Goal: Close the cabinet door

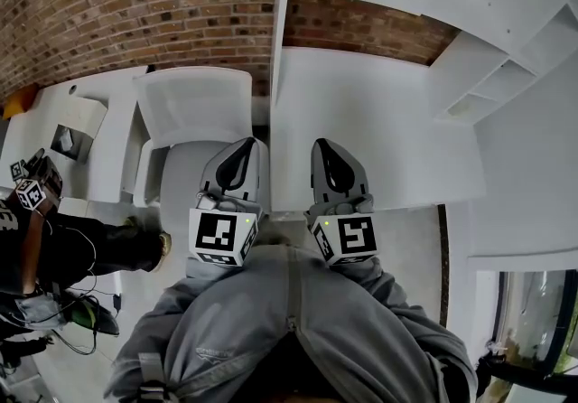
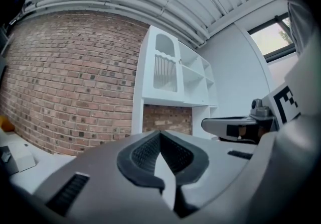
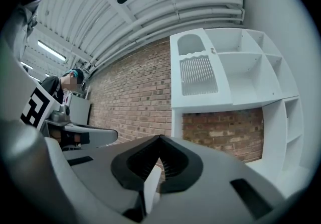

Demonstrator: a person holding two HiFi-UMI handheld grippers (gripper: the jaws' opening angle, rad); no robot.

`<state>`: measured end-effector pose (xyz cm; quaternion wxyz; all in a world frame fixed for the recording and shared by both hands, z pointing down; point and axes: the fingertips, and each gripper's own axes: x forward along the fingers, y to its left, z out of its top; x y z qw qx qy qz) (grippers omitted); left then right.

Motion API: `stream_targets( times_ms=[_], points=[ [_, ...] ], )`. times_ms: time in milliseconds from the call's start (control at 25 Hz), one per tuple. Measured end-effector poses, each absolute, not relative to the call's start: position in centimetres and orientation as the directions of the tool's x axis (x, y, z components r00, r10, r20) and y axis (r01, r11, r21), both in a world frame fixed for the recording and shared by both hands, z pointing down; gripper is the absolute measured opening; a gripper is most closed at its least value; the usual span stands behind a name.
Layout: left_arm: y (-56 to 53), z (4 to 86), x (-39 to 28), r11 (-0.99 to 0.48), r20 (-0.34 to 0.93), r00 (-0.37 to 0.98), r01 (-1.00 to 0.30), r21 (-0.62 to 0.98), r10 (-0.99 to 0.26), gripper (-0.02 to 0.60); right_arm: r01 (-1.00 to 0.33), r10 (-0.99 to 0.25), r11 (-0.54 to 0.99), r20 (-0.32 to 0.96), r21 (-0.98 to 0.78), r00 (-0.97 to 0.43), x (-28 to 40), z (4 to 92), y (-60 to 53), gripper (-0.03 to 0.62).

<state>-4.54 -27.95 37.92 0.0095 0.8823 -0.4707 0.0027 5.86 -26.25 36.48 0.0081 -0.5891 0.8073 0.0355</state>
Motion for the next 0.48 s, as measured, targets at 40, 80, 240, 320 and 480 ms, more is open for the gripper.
stream_targets(
  times_ms=[40, 80, 240, 320, 480],
  points=[
    [-27.96, 37.89, -4.34, -0.56, 0.014, 0.56, -0.829, 0.013, -0.829, 0.003, -0.951, -0.95, 0.306, -0.054, 0.047, -0.309, 5.89, 36.51, -26.31, 0.026],
    [-27.94, 37.85, -4.14, -0.561, 0.014, 0.562, -0.827, 0.009, -0.827, 0.003, -0.95, -0.949, 0.309, -0.052, 0.047, -0.311, 5.95, 36.57, -26.34, 0.026],
    [-27.74, 37.95, -3.61, -0.566, 0.016, 0.566, -0.825, 0.001, -0.825, 0.003, -0.948, -0.947, 0.316, -0.048, 0.043, -0.317, 6.2, 36.98, -26.24, 0.026],
    [-27.56, 38.02, -3.61, -0.568, 0.016, 0.568, -0.823, 0.0, -0.823, 0.003, -0.947, -0.946, 0.318, -0.048, 0.044, -0.32, 6.1, 37.08, -26.09, 0.026],
    [-27.37, 37.98, -3.6, -0.574, 0.017, 0.574, -0.819, -0.002, -0.819, 0.003, -0.946, -0.945, 0.322, -0.053, 0.044, -0.324, 5.85, 36.98, -25.99, 0.026]
  ],
)
